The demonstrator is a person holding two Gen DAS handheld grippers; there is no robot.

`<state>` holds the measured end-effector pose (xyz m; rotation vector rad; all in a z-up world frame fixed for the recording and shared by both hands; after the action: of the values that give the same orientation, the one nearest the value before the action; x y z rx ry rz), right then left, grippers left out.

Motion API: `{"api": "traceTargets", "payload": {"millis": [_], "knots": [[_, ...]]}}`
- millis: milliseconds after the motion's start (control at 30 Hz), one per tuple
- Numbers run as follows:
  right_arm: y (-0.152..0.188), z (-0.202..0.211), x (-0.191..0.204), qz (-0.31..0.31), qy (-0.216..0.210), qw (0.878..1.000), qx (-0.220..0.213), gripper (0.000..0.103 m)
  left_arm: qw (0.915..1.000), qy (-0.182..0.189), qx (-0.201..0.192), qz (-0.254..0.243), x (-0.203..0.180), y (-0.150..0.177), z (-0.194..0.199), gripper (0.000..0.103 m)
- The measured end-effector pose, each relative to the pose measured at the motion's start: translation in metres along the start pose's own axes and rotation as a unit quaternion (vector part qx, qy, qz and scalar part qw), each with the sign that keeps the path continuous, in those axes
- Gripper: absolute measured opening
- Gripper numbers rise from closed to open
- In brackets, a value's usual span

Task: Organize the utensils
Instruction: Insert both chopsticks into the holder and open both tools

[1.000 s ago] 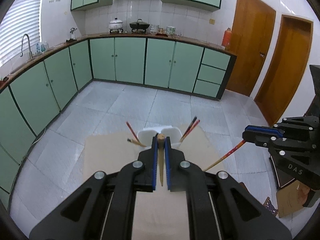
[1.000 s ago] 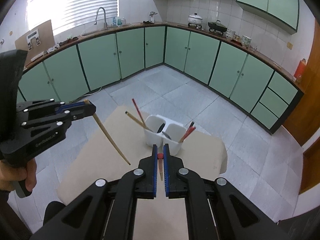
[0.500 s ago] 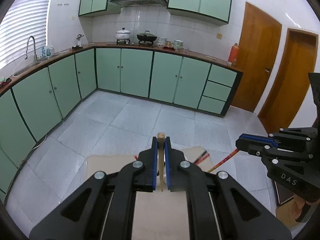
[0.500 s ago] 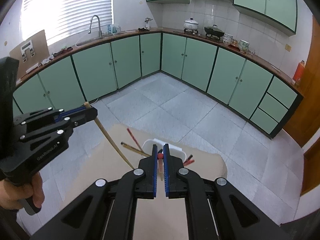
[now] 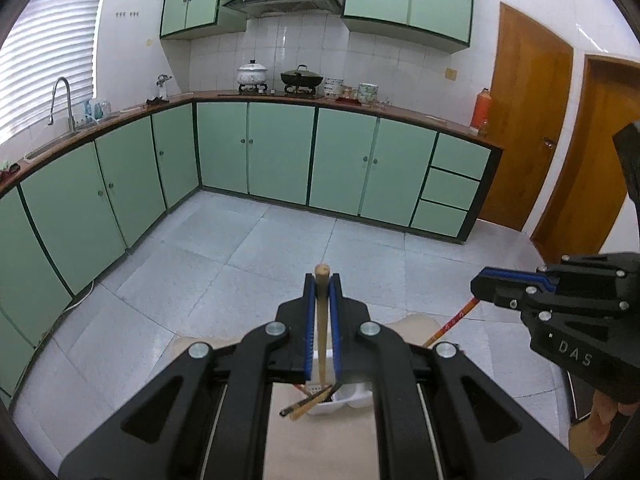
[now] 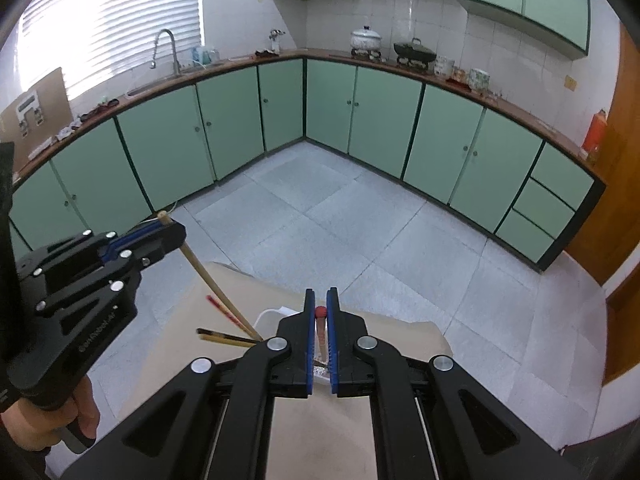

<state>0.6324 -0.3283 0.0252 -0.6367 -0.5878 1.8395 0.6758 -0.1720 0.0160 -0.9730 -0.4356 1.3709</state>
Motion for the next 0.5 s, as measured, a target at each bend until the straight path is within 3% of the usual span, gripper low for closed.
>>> {"api": "traceTargets", "payload": {"millis": [400, 433, 467, 500], "knots": [[0.035, -0.073, -0.022, -0.027, -0.022, 0.998, 0.043, 0.006, 0.9981, -0.013, 0.06, 0.01, 0.021, 0.037, -0.081, 0.007], [0.036, -0.074, -0.022, -0.029, -0.022, 0.998, 0.043, 0.012, 0.998, -0.015, 0.061, 0.011, 0.024, 0.039, -0.083, 0.012], [0.039, -0.075, -0.022, -0.03, -0.02, 0.998, 0.043, 0.028, 0.9979, -0.018, 0.062, 0.011, 0.025, 0.041, -0.084, 0.028], [0.04, -0.074, -0.023, -0.029, -0.014, 0.999, 0.041, 0.035, 0.998, -0.021, 0.059, 0.011, 0.026, 0.04, -0.085, 0.038]]}}
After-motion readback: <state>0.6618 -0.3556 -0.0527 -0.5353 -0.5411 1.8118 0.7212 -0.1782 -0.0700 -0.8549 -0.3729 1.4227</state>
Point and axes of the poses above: each gripper's, at about its wrist camera, not at the fingertips, and z roughly against the way its jaws point, x to its left, y to its underside, the point moved 4 cm from there along -z, roughly the way its jaws point, and after that the axes turned 12 degrees about z, right-handed, at the moved point
